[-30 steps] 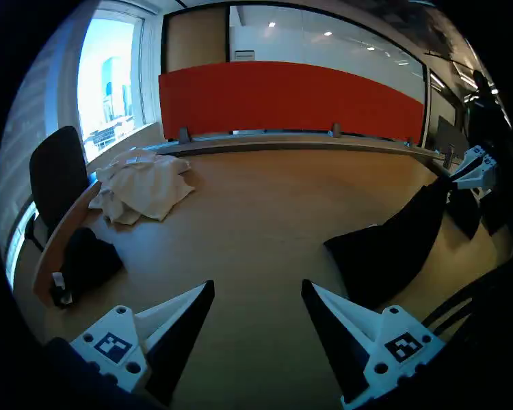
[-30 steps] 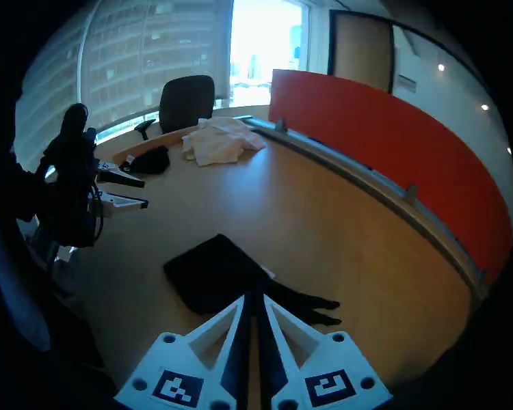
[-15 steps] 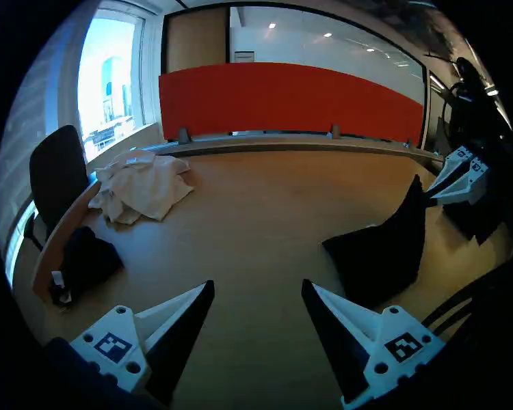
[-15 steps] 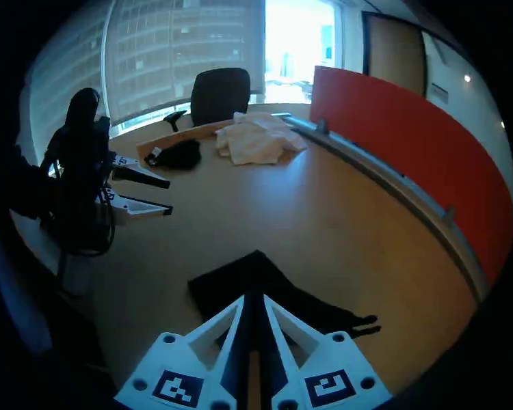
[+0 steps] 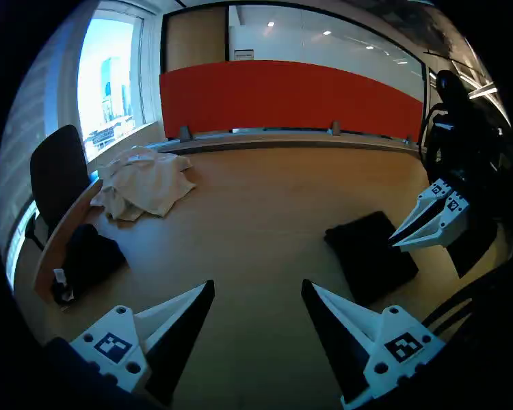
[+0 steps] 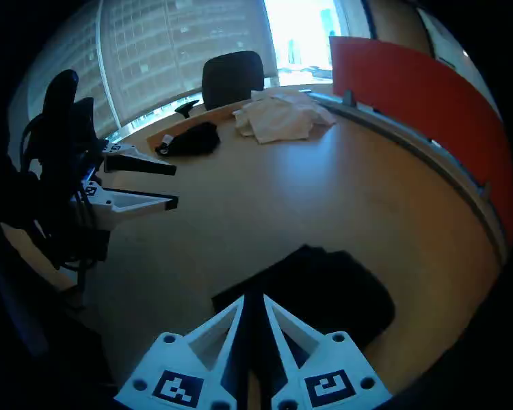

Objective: Fold towel

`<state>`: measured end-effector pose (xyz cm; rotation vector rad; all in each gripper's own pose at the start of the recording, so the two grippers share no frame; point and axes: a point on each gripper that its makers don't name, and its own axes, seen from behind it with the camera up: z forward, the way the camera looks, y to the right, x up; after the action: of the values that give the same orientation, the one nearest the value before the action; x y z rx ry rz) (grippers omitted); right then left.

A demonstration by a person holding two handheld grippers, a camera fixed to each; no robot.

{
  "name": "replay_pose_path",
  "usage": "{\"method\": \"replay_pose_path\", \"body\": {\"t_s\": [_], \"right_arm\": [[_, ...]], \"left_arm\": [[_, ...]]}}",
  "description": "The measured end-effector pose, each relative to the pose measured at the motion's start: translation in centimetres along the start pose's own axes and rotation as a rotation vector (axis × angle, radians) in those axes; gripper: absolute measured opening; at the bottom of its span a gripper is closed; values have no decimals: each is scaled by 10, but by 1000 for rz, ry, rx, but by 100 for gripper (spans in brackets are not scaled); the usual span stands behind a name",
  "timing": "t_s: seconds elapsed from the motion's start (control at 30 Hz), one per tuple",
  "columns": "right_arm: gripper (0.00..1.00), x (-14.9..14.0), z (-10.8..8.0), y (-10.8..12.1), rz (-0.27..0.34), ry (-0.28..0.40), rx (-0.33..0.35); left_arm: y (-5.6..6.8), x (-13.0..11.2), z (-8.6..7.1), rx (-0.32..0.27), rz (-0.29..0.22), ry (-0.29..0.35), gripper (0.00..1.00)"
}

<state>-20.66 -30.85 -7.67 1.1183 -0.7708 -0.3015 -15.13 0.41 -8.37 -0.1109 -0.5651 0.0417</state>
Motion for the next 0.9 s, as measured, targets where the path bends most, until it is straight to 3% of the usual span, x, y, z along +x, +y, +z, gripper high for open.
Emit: {"method": "replay_pose_path", "body": {"t_s": [0.13, 0.4, 0.9], "right_arm": [[7, -2, 0, 1, 6, -5, -4], [71, -8, -6, 6, 17, -10, -17], [73, -21, -20, 17, 43, -10, -56]], "left_arm": [[-1, -2, 0, -1, -3, -3, 94], [0, -3, 1, -4, 2, -4, 95], [2, -2, 1, -8, 12, -5, 94]]}}
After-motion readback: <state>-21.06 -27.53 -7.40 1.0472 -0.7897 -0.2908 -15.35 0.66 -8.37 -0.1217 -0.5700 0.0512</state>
